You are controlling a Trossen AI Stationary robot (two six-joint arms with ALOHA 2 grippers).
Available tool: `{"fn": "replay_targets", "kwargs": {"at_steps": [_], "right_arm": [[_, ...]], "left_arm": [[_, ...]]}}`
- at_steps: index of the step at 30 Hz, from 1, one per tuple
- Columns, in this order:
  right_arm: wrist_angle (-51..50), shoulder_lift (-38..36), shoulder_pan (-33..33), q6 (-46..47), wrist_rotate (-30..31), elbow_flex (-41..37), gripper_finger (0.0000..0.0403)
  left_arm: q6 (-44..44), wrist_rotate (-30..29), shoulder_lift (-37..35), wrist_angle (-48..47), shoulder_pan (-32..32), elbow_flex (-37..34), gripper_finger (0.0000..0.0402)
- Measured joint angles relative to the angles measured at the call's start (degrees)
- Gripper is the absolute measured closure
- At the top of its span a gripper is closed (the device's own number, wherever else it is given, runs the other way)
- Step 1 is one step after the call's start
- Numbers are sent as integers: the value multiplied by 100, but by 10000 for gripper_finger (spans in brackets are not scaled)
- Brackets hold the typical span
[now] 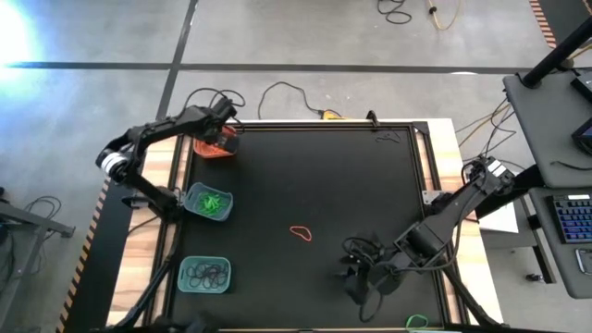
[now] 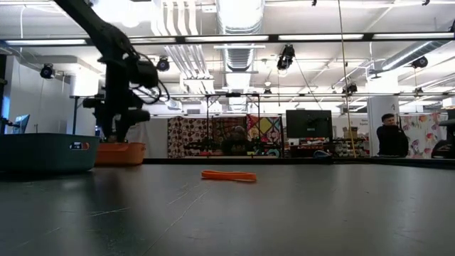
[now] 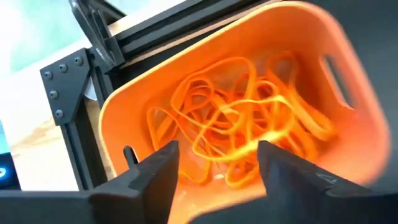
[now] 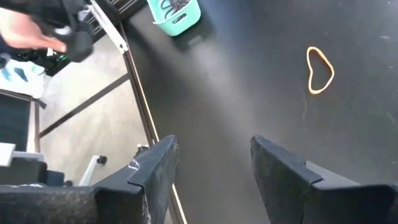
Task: Sort rubber bands into baskets
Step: Put the orange rubber band into the orange bin
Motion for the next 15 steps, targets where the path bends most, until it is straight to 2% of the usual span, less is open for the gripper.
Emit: {"fn": "replay_targets", "kwargs": {"at_steps": [11,15], "right_arm": [[1,0,-45,-363,144,-11,209],[0,0,-50,-442,200,-15,209]], "left_arm": [[-66,78,-1103,-488,-289,2,131],[-121,422,-1562,-530,-714,2,121]]}}
